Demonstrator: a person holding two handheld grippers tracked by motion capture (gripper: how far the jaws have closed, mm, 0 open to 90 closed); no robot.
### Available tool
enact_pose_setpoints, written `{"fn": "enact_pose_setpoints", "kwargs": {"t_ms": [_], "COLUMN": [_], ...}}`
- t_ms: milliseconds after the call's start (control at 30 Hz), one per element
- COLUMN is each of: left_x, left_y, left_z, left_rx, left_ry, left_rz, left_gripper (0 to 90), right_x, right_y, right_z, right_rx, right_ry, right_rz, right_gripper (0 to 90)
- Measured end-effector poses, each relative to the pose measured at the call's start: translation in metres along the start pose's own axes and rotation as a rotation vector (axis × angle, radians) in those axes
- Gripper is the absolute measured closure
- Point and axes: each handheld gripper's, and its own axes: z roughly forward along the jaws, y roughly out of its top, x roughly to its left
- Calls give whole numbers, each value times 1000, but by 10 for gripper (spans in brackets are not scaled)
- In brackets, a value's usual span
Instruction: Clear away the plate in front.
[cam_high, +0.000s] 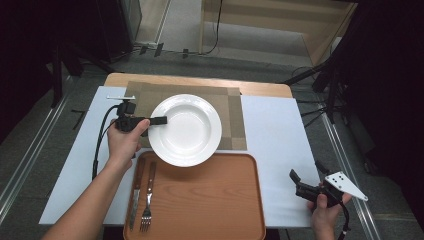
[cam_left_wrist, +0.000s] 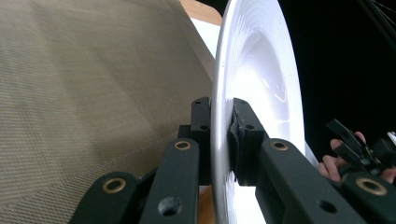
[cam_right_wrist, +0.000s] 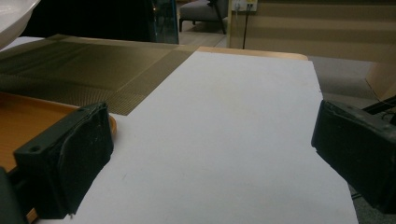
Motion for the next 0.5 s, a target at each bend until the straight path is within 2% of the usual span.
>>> {"fn": "enact_pose_setpoints", "kwargs": {"t_ms": [200, 500], "left_x": [-4, -8], "left_y": [-9, -23], "left_z": [1, -3], "left_rx": [26, 39], "left_ry": [-8, -19], "left_rz": [-3, -10], "left_gripper": [806, 805], "right_x": [0, 0], "right_y": [0, 0], "right_z": [0, -1], "right_rx": [-3, -5], "right_ry": [2, 3], "right_rz": [4, 3], "right_gripper": [0, 0]}}
